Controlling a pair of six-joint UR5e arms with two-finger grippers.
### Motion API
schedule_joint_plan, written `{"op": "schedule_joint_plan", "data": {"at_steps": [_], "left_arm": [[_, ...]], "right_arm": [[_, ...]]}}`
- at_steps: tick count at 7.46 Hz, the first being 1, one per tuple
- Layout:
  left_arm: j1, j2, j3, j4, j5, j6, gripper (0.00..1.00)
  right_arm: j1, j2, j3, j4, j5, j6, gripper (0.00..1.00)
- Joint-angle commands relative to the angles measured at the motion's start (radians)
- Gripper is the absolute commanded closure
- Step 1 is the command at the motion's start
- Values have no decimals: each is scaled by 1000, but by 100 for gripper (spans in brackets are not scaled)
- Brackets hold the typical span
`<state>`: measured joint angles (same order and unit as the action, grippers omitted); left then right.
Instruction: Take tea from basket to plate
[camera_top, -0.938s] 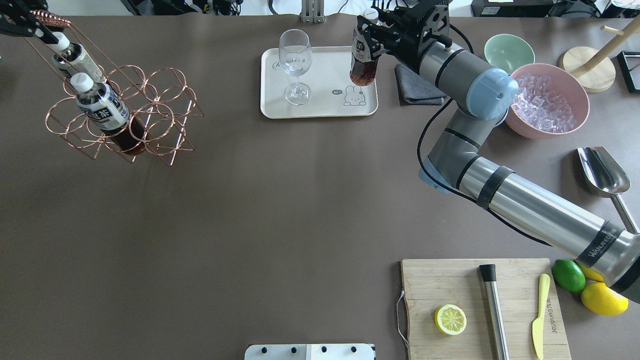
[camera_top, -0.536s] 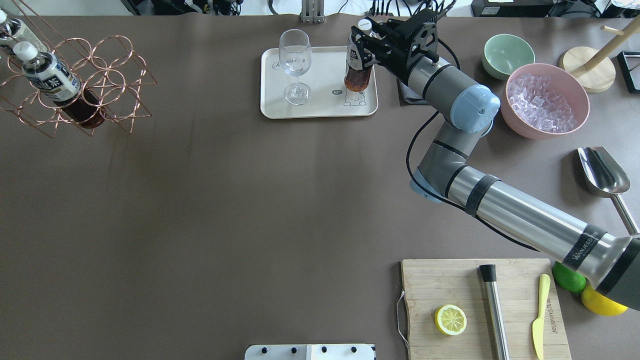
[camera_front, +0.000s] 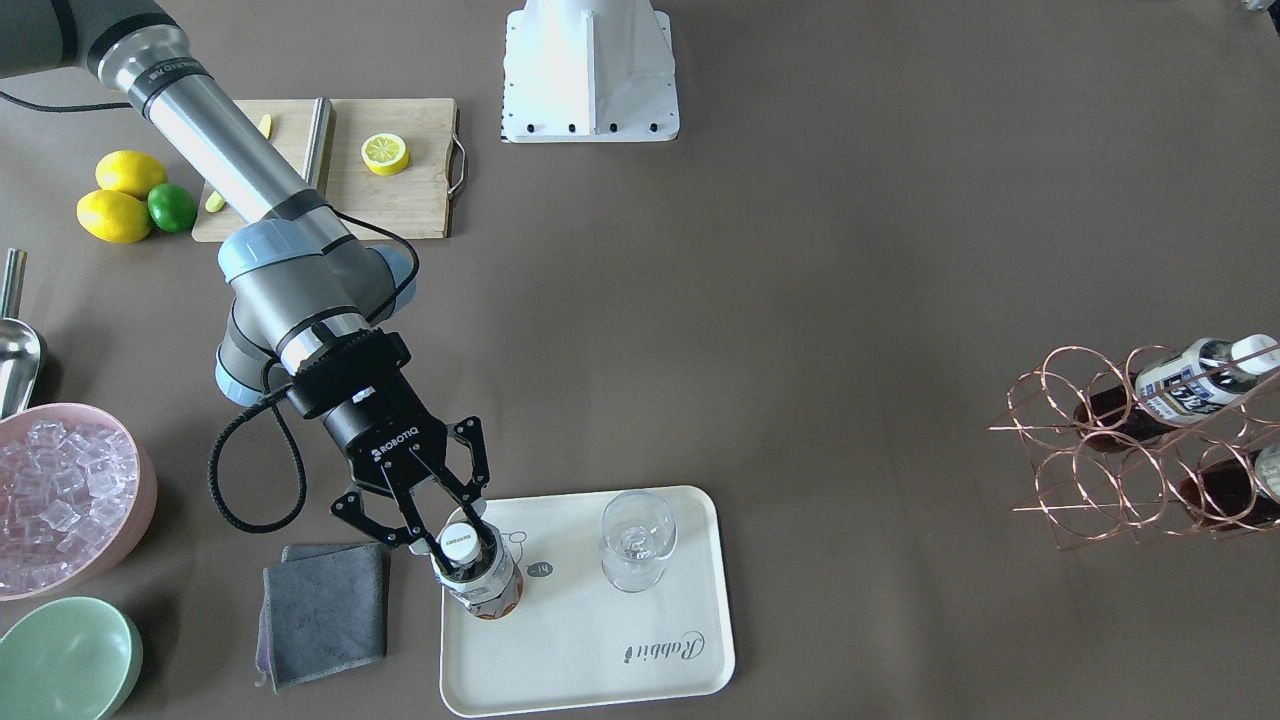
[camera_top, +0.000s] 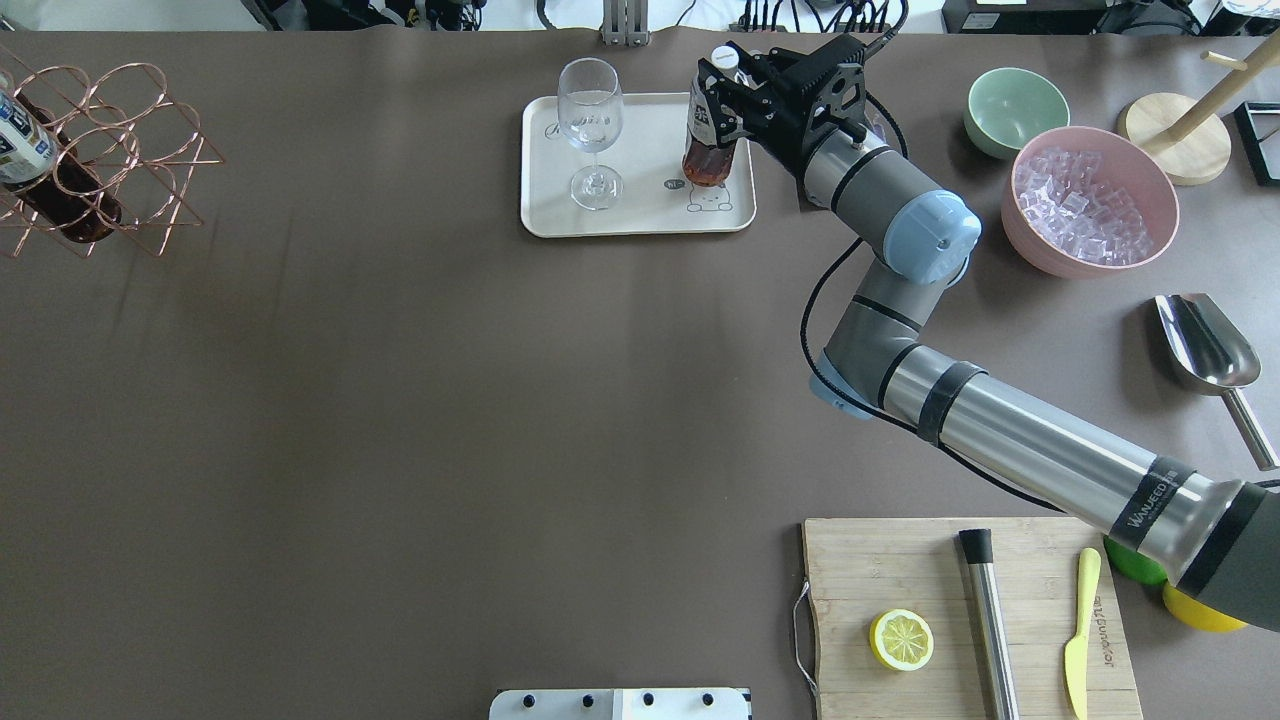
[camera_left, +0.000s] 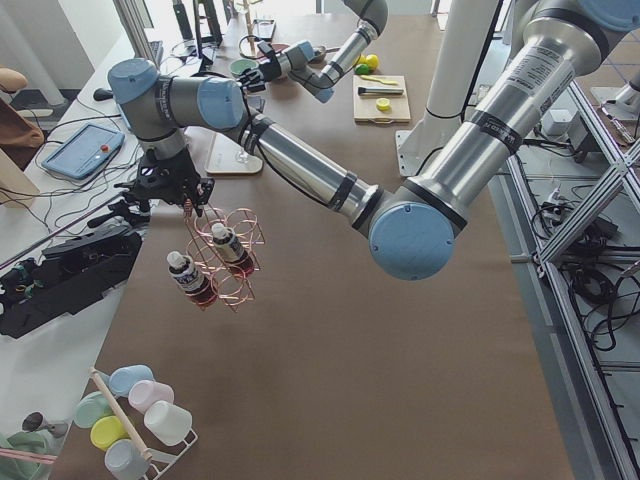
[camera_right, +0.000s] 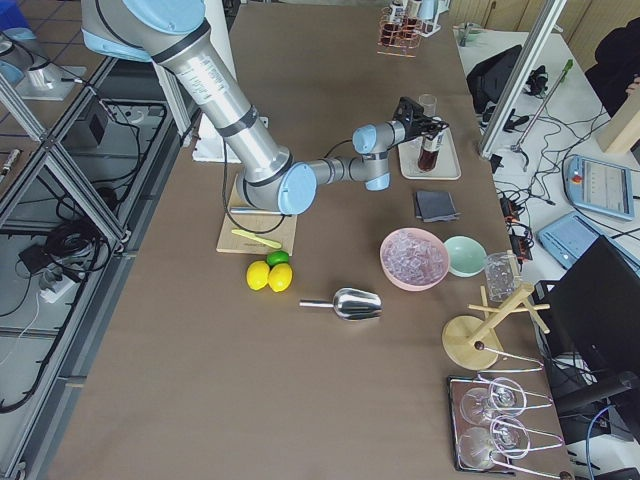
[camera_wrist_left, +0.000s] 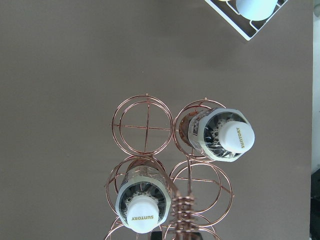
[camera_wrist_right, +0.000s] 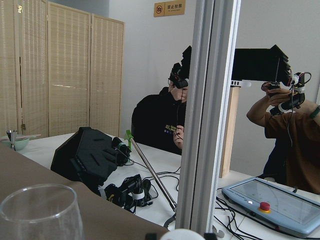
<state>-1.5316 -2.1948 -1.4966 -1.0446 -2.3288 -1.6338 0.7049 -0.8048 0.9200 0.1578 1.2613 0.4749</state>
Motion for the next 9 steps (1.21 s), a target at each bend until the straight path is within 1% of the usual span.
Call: {"op": "schedule_joint_plan", "data": {"at_steps": [1, 3, 4, 5, 6, 7, 8, 9], "left_arm": [[-12, -5, 166, -127, 58, 42, 100], [-12, -5, 251, -220, 66, 20, 100], [-13, -6, 263, -253, 66, -6, 100], [-7, -8, 288, -268, 68, -6, 100], [-2, -9, 320, -326, 100, -8, 100], [-2, -16, 325, -330, 111, -8, 100], [-2, -23, 326, -330, 111, -9, 100], [-2, -26, 326, -330, 111, -8, 85]], "right_arm": [[-19, 1, -9, 16, -23, -1, 100], [-22, -1, -9, 16, -23, -1, 100], [-21, -1, -9, 17, -23, -1, 100], [-21, -1, -7, 16, -22, -1, 62], [-21, -1, -6, 16, -20, -1, 36], [-16, -1, 0, 16, -16, 1, 0], [-15, -1, 3, 16, -16, 1, 0], [-12, -1, 4, 16, -14, 1, 0]]}}
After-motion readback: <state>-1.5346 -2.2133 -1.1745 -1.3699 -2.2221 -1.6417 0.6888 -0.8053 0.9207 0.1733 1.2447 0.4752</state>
